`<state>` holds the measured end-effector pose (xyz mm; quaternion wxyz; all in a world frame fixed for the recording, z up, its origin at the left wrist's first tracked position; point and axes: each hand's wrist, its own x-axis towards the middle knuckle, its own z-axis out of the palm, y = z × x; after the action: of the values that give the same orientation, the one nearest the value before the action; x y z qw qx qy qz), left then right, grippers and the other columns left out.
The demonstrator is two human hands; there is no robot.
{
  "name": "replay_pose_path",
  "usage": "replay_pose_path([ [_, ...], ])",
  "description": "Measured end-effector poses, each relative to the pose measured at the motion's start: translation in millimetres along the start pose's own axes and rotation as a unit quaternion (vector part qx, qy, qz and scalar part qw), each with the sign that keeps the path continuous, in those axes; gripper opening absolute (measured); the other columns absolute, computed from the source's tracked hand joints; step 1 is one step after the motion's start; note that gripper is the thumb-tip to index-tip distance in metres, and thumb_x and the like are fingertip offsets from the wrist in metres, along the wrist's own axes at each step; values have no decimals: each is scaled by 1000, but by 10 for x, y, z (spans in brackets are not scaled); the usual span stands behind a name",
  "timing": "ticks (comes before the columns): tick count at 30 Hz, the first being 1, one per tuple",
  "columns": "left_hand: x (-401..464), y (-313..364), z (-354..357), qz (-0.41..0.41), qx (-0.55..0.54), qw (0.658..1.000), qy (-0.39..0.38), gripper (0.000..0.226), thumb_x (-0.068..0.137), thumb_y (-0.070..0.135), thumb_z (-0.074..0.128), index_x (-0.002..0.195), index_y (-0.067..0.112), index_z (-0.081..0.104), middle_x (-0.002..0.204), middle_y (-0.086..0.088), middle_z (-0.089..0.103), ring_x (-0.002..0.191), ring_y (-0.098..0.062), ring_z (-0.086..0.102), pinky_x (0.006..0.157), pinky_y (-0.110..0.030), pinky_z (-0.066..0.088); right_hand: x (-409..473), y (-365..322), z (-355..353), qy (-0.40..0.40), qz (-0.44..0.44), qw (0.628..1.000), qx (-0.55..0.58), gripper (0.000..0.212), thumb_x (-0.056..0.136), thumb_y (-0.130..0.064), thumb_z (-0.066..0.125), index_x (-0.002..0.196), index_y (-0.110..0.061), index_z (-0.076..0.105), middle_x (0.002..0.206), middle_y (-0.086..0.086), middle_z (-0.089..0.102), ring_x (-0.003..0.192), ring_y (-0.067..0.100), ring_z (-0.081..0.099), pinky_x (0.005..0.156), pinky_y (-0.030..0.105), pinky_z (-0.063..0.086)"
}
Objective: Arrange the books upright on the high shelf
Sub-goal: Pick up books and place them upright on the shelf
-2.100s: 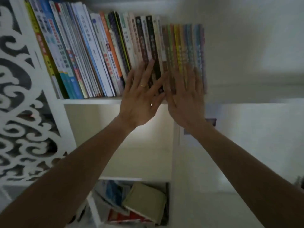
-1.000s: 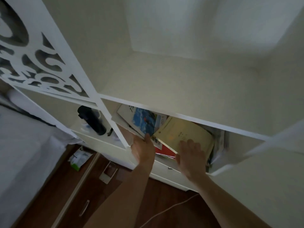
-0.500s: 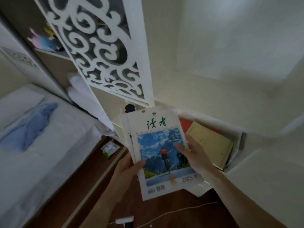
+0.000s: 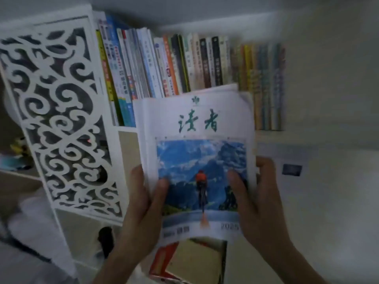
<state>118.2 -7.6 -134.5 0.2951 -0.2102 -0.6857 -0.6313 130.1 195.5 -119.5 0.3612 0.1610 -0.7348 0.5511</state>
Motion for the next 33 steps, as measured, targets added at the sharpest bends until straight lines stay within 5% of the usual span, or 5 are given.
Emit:
replay_pose_path([
  [9,1663,779,1705,188,-142,960,-148,31,110,17,41,141,14,37,136,-13,55,128,-27,58,98,-47,57,1713,-267,-1495,148,-116,980,-67,31,104,-16,56,128,-2,44,89,-13,50,72,-13,53,65,8,44],
  [16,1744,455,2366,87,-226,956,-165,33,109,15,44,142,18,42,128,-3,66,121,-21,65,93,-36,58,2101,234,-1813,95,-17,994,-59,25,105,-22,54,123,-9,43,93,-5,55,71,-11,56,65,10,47],
  [24,1665,184,2516,95,-124,985,-73,31,101,27,59,124,11,45,109,-2,73,92,-16,76,71,-39,64,1971,725,-1693,127,44,990,-36,8,100,-7,52,104,-4,46,80,3,56,66,11,52,50,14,39],
  [29,1704,131,2525,82,-76,992,-55,34,99,34,62,122,18,44,114,-3,71,95,-13,75,70,-33,63,1959,655,-1729,94,73,993,3,29,99,-18,56,127,-11,52,117,6,66,104,17,64,86,34,53],
  [33,1590,284,2371,62,-128,988,-63,38,99,30,66,134,23,53,120,4,71,109,-8,70,86,-26,59,1849,503,-1711,97,53,994,19,16,100,-3,53,113,-10,57,97,-4,71,88,8,67,75,32,51],
])
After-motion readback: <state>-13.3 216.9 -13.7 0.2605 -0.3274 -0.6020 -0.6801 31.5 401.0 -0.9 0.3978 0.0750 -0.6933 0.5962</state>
